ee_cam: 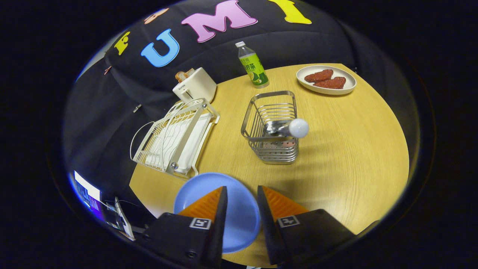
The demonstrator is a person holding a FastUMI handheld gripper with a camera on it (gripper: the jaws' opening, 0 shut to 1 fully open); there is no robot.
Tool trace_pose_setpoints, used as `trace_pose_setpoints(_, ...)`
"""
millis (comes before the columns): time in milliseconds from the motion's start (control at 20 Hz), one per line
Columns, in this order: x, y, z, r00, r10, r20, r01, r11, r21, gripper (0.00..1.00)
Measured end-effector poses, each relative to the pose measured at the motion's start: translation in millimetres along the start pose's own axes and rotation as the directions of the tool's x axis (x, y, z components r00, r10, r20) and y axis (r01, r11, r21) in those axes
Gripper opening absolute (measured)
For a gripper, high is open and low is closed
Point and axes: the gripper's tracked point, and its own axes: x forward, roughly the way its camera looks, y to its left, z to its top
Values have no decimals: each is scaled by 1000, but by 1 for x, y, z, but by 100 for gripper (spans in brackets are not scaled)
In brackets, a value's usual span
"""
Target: Take the plate from the dish rack, then take the spoon from the basket and place it into the plate.
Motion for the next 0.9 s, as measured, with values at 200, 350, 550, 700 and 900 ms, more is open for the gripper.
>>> trace_pose_setpoints(200, -20, -22, 34, 979, -57, 196, 83, 988, -131, 99)
trace_pose_setpoints(350, -41, -34, 65, 925, -81, 371, 160, 969, -188, 99)
trace_pose_setpoints(550, -47, -38, 95, 865, -66, 498, 202, 953, -224, 98)
trace_pose_setpoints(700, -33, -41, 105, 853, -55, 518, 203, 951, -234, 98)
trace_pose_setpoints(900, -16, -40, 113, 843, -23, 537, 206, 936, -285, 94)
